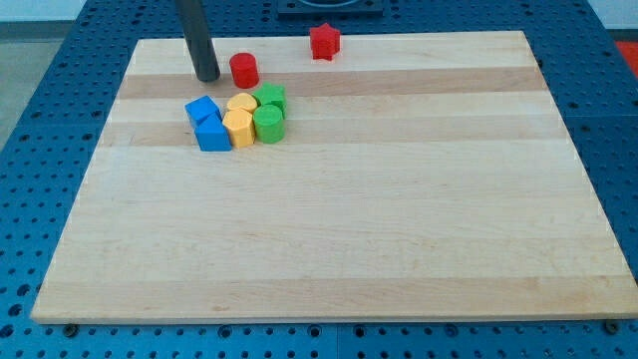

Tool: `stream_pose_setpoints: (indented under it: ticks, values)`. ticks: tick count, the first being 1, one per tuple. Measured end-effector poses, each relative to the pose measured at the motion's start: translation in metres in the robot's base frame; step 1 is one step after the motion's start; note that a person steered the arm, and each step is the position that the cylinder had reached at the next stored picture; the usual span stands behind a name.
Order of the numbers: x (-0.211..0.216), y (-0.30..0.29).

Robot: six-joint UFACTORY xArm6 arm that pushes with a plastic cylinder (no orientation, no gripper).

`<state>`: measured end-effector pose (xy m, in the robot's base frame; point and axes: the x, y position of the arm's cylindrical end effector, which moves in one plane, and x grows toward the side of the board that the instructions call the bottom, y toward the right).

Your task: Push the red circle slightly to right

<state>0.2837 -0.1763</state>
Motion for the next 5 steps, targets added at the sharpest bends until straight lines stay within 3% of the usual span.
stream_pose_setpoints:
  ticks: [2, 4, 5]
  values:
    - [0.011, -0.006]
    - [-0.048, -0.011]
    - [-0.04, 0.018]
